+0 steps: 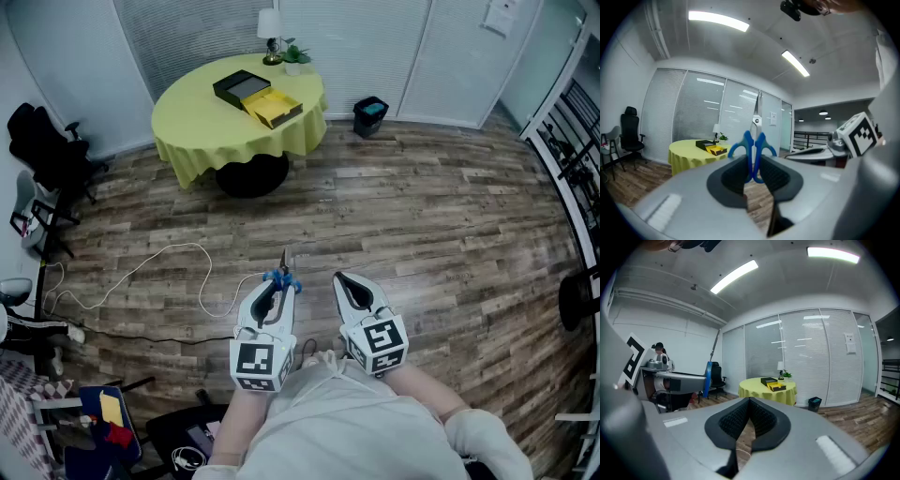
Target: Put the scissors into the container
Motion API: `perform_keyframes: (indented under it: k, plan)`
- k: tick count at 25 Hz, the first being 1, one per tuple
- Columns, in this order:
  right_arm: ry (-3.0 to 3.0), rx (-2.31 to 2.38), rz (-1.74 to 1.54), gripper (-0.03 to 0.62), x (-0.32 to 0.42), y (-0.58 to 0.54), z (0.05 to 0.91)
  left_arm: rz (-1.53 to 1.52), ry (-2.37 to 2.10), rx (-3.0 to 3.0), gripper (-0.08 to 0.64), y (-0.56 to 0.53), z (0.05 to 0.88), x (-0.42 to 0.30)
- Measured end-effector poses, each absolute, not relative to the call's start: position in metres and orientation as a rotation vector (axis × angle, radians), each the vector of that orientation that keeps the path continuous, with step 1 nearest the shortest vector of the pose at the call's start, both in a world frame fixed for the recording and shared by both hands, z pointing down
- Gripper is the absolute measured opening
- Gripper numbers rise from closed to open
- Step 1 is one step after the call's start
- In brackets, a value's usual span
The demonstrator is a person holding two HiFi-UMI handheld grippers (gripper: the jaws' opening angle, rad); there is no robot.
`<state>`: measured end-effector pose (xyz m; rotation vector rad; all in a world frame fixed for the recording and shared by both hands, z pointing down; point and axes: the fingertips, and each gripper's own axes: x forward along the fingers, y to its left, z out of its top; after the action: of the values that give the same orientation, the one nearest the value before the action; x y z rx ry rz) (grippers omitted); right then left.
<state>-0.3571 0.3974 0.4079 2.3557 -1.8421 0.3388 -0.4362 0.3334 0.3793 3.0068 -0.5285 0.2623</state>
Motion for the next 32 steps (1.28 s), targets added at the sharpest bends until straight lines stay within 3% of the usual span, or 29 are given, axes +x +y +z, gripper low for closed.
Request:
perform_keyframes:
  k: [22, 32]
  plan:
    - [-1.856, 2.368, 0.44, 0.0, -0.341, 0.375, 0.424, 0.283, -0.51, 2.995, 0.081, 0.309, 0.39, -0.413]
    - [-1.997, 2.263, 0.451, 0.0, -0.273, 0.327, 0.433, 0.303, -0.686, 2.952, 0.081, 0.27, 0.398, -0.359]
